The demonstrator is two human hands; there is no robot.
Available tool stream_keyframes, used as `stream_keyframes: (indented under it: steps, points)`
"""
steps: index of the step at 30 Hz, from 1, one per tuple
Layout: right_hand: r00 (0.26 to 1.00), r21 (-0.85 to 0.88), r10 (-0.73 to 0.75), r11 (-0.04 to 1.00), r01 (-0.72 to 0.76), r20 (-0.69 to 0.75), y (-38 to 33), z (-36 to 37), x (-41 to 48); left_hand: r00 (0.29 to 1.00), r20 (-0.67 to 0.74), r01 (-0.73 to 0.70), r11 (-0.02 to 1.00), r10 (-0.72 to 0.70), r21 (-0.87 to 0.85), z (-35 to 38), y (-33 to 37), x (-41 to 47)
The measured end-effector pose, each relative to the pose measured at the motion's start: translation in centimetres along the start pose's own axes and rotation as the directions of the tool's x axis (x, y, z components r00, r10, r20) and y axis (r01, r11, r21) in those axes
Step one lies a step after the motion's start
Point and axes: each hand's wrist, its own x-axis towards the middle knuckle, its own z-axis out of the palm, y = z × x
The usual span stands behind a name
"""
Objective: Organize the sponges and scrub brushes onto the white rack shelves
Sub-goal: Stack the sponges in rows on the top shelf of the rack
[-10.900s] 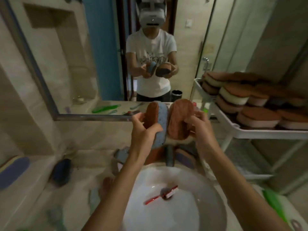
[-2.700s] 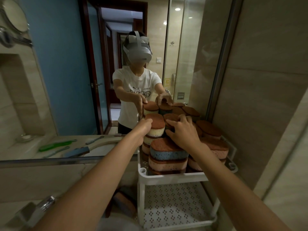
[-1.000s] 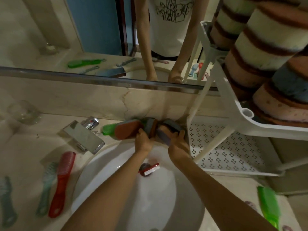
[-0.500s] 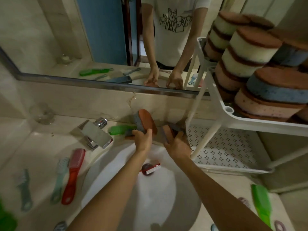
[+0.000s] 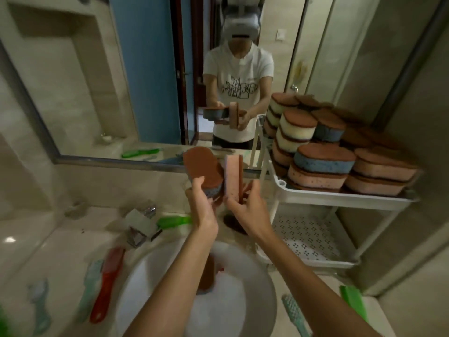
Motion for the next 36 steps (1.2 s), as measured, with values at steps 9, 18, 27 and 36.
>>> stream_keyframes:
  steps: [9, 18, 27, 36]
  points:
    - [0.935, 0.031, -0.214, 0.972, 0.232, -0.283, -8.1, -6.8, 0.7, 0.967, 0.228, -0.095, 0.990, 0.117, -0.105, 8.0, 7.0, -5.1]
    - [0.879, -0.027, -0.102, 0.995, 0.101, -0.465, -8.2, -15.9, 3.4, 0.914, 0.396, 0.087, 0.996, -0.092, 0.033, 15.9, 6.6, -6.3]
    - [0.857, -0.156, -0.032, 0.986, -0.057, -0.514, -4.2, -25.4, 6.4, 0.843, 0.469, 0.102, 0.934, -0.264, 0.343, 24.0, 4.1, -2.8]
    - [0.904, -0.486, 0.018, 0.839, -0.246, -0.426, -1.1, -25.8, 10.6, 0.809, 0.478, 0.217, 0.930, -0.341, 0.296, 26.6, 1.1, 0.4]
